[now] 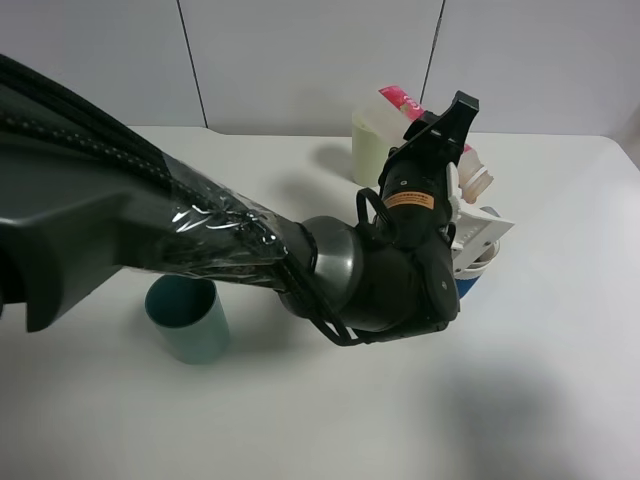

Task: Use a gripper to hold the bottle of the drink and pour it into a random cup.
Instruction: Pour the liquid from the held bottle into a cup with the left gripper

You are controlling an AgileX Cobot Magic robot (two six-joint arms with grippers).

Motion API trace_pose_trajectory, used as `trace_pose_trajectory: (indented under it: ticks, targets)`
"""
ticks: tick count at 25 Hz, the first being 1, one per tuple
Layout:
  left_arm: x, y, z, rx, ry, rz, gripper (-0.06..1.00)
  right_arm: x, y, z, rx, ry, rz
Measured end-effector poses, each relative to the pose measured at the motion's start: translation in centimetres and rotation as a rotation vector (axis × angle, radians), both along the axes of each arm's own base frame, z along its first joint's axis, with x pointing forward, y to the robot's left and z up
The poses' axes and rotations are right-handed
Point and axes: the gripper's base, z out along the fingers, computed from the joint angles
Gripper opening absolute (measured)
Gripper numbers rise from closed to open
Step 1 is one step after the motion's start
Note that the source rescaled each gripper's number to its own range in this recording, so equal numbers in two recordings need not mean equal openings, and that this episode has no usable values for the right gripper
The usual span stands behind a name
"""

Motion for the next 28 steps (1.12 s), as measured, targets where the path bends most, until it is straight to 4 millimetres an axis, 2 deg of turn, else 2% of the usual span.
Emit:
trace_pose_trajectory:
  ticks: [24,28]
  targets:
    - [-0.51,-0.27,0.43,-0.008,-0.004,-0.012,0.0,0.0,0.0,0.0,0.0,0.0,0.0]
    - [-0.5,-0.05,0.5,-0.059,0.045,0.008,0.0,0.0,0.0,0.0,0.0,0.0,0.0]
